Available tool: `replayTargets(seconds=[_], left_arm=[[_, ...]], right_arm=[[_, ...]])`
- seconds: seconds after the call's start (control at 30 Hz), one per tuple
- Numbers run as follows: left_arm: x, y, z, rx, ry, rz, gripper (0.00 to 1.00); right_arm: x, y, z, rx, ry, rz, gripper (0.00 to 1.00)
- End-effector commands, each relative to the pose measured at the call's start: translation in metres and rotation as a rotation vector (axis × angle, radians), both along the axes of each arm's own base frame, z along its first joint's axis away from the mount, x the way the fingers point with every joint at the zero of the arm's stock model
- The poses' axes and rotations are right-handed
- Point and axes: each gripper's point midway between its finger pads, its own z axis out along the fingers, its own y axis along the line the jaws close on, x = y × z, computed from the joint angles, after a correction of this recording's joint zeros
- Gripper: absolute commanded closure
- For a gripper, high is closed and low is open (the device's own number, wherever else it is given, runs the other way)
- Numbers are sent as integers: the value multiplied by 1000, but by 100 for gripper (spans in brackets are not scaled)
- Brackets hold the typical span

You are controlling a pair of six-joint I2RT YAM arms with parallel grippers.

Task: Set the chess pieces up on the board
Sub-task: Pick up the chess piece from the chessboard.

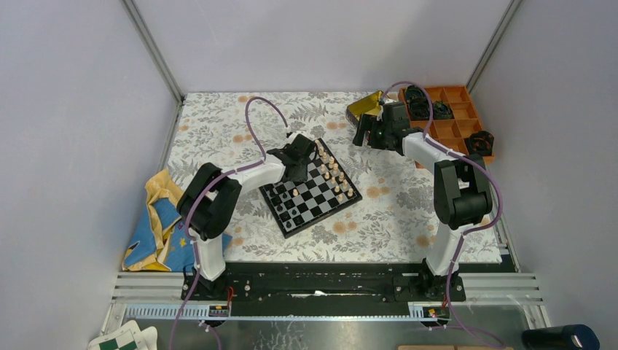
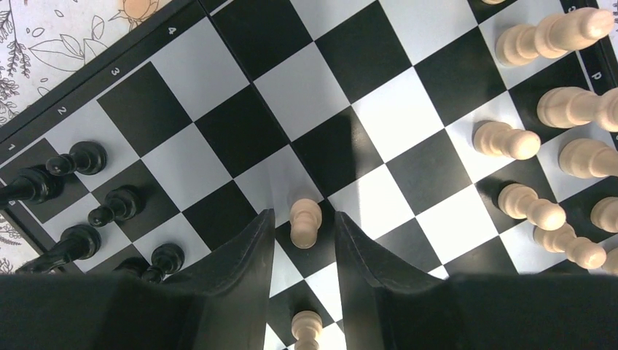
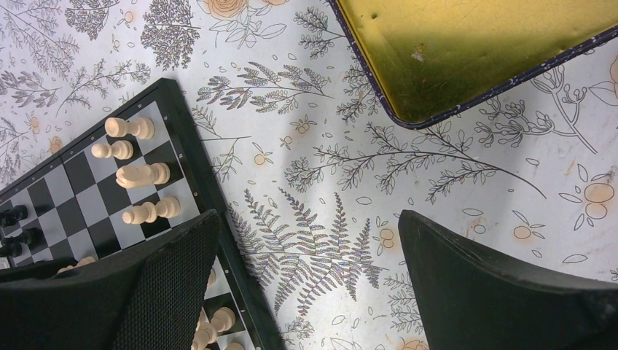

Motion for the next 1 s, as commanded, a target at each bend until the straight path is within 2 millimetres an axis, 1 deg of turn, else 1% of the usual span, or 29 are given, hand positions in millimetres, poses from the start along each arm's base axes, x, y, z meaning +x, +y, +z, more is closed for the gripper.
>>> replayTargets(seconds=[0.0,0.13,0.23,0.37,0.53,0.63,0.73,0.83,0.93,0.97], left_arm=[[20,-2,14,9,-76,7,60],[22,-2,16,14,-80,2,69],[23,-2,18,16,-82,0,80],[22,0,22,17,-85,-1,86],[26,-4,33,1,-102,-6,89],[31,-8,39,-11,-113,-13,92],[37,-14,42,-17,-119,-21,93],[46,-21,44,-29,-128,-26,93],[53,-28,42,-42,-128,-33,93],[55,-31,39,-46,-121,-39,93]], right_arm=[[13,-1,33,13,-83,-2,0],[15,1,34,14,-83,0,0],[17,1,35,12,-85,0,0],[18,1,34,12,-82,-2,0],[19,1,32,10,-82,0,0],[19,0,31,7,-81,-1,0],[21,0,32,2,-85,-3,0],[22,-1,32,-3,-85,-4,0],[23,-1,32,-6,-89,-6,0],[23,-1,32,-9,-88,-6,0]])
